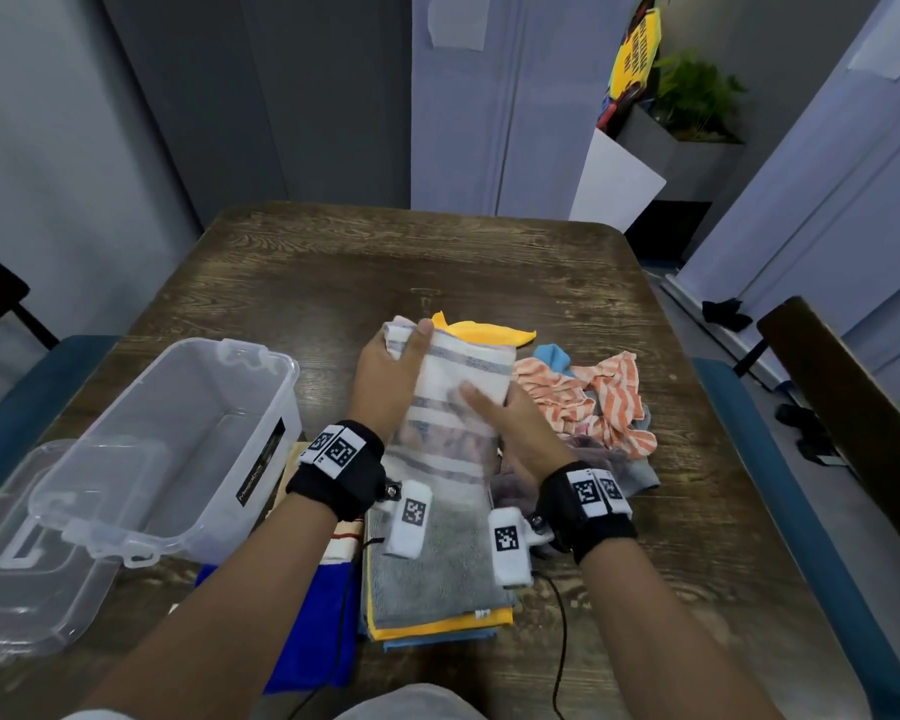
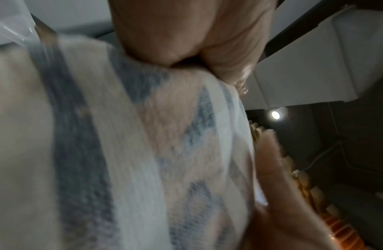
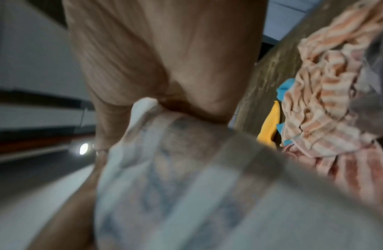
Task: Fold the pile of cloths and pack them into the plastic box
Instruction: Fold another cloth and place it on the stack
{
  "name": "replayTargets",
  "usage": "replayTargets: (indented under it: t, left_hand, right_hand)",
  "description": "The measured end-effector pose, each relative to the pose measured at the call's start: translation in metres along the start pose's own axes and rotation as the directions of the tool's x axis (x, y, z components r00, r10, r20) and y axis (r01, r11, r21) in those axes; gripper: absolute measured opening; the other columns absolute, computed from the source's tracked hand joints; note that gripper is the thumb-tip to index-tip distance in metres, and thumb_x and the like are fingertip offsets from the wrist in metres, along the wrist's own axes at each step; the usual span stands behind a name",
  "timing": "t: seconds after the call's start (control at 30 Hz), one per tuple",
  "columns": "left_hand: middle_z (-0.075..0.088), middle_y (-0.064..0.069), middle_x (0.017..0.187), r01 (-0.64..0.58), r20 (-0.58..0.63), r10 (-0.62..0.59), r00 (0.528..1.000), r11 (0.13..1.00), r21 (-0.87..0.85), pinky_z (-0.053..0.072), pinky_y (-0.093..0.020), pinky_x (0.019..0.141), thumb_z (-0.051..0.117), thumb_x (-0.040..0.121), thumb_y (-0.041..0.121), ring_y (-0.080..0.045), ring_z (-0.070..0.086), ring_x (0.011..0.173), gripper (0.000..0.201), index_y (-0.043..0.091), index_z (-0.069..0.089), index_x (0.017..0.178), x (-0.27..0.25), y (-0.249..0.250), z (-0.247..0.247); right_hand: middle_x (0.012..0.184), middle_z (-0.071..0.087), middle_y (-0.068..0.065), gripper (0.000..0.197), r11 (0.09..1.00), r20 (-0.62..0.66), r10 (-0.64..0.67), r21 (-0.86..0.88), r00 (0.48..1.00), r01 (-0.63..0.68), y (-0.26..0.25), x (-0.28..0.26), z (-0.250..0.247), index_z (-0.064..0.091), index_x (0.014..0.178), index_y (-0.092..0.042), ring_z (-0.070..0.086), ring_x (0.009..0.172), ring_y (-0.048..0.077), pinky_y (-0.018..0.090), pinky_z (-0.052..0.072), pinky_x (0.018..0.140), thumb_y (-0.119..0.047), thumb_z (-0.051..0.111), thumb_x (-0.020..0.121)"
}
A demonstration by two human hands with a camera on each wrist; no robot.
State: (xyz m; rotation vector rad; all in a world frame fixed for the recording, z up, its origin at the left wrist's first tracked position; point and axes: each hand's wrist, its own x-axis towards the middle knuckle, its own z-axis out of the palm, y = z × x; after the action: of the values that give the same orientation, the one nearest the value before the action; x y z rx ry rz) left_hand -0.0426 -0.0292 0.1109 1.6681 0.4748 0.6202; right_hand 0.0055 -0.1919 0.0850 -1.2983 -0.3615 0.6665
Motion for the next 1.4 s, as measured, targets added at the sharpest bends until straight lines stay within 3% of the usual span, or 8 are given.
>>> replayTargets:
  t: [0.1, 0.2, 0.3, 0.47, 0.6, 0.87, 1.13, 1.4]
  left_hand:
    - [0.069, 0.002, 0.08, -0.004, -0.057, 0.002, 0.998, 0.999, -0.042, 0.051, -0.019, 0.064, 0.063, 0.096, 0.044, -0.005, 0.064, 0.07, 0.025, 0.02, 0.063, 0.088, 0.004, -0.001, -0.009]
    - [0.072, -0.003, 0.083, 0.043, -0.05, -0.041, 0.998, 0.998, 0.049, 0.056, -0.032, 0.067, 0.067, 0.093, 0.046, -0.009, 0.068, 0.072, 0.032, 0.015, 0.061, 0.09, 0.007, -0.02, -0.03]
    - [0.073, -0.01, 0.095, 0.11, 0.059, -0.12, 0.991, 0.982, 0.152, 0.059, -0.052, 0.075, 0.068, 0.092, 0.046, -0.028, 0.071, 0.087, 0.03, 0.018, 0.058, 0.094, 0.005, -0.046, -0.048]
    - [0.061, 0.013, 0.121, 0.042, 0.368, -0.138, 0.919, 0.965, 0.259, 0.05, -0.033, 0.099, 0.059, 0.089, 0.064, -0.005, 0.06, 0.113, 0.058, 0.024, 0.053, 0.13, -0.01, -0.055, -0.048]
    - [0.06, 0.015, 0.116, -0.045, 0.479, -0.082, 0.874, 0.968, 0.247, 0.047, -0.015, 0.087, 0.046, 0.069, 0.093, 0.01, 0.058, 0.101, 0.091, 0.028, 0.048, 0.131, -0.021, -0.061, -0.037]
    - [0.064, 0.012, 0.09, -0.084, 0.251, 0.011, 0.968, 0.956, 0.282, 0.044, -0.023, 0.071, 0.062, 0.096, 0.041, 0.005, 0.058, 0.079, 0.018, 0.024, 0.057, 0.098, -0.016, -0.047, -0.048]
    - [0.067, -0.001, 0.091, -0.112, 0.18, 0.035, 0.983, 0.892, 0.438, 0.044, -0.027, 0.067, 0.05, 0.1, 0.049, -0.013, 0.061, 0.082, 0.037, 0.014, 0.061, 0.103, 0.009, -0.041, -0.071]
    - [0.071, 0.005, 0.104, 0.181, 0.334, -0.285, 0.898, 0.933, 0.31, 0.054, -0.028, 0.081, 0.066, 0.088, 0.053, -0.009, 0.068, 0.094, 0.039, 0.022, 0.064, 0.111, -0.022, -0.097, -0.112]
  right_hand:
    - [0.109, 0.076, -0.002, 0.03, 0.984, 0.011, -0.008, -0.179, 1.0, 0.01, 0.01, -0.004, 0.001, 0.06, 0.125, -0.006, 0.072, 0.1, 0.014, 0.026, 0.059, 0.075, -0.008, 0.065, 0.095]
    - [0.117, 0.072, 0.008, 0.032, 0.951, -0.055, -0.101, -0.298, 0.993, 0.08, 0.009, 0.002, -0.013, 0.059, 0.126, -0.006, 0.069, 0.104, 0.022, 0.037, 0.058, 0.086, -0.015, 0.066, 0.096]
    - [0.109, 0.068, 0.006, 0.022, 0.86, -0.009, -0.168, -0.49, 0.986, 0.142, -0.002, 0.011, -0.022, 0.059, 0.119, -0.006, 0.065, 0.093, 0.007, 0.025, 0.053, 0.08, -0.015, 0.063, 0.099]
    - [0.109, 0.065, 0.001, 0.025, 0.73, 0.204, -0.094, -0.651, 0.974, 0.206, 0.003, 0.015, -0.009, 0.06, 0.121, -0.009, 0.061, 0.096, 0.008, 0.023, 0.047, 0.084, -0.019, 0.063, 0.098]
    - [0.093, 0.061, -0.002, 0.012, 0.715, 0.32, -0.017, -0.658, 0.947, 0.236, 0.011, 0.012, 0.008, 0.06, 0.108, -0.008, 0.055, 0.081, 0.005, 0.026, 0.044, 0.077, -0.011, 0.064, 0.097]
    - [0.107, 0.075, 0.008, 0.03, 0.669, 0.361, 0.189, -0.728, 0.913, 0.149, -0.001, 0.007, 0.003, 0.067, 0.115, -0.008, 0.071, 0.095, 0.018, 0.028, 0.053, 0.083, -0.03, 0.07, 0.095]
    - [0.099, 0.066, -0.014, 0.011, 0.733, 0.331, 0.161, -0.67, 0.93, 0.112, 0.001, 0.015, 0.022, 0.061, 0.111, -0.021, 0.061, 0.082, -0.013, 0.014, 0.047, 0.077, -0.025, 0.06, 0.101]
    - [0.114, 0.069, 0.011, 0.034, 0.897, -0.048, 0.099, -0.428, 0.994, -0.11, 0.043, 0.03, 0.006, 0.066, 0.107, -0.006, 0.068, 0.095, 0.021, 0.026, 0.057, 0.076, -0.013, 0.085, 0.079]
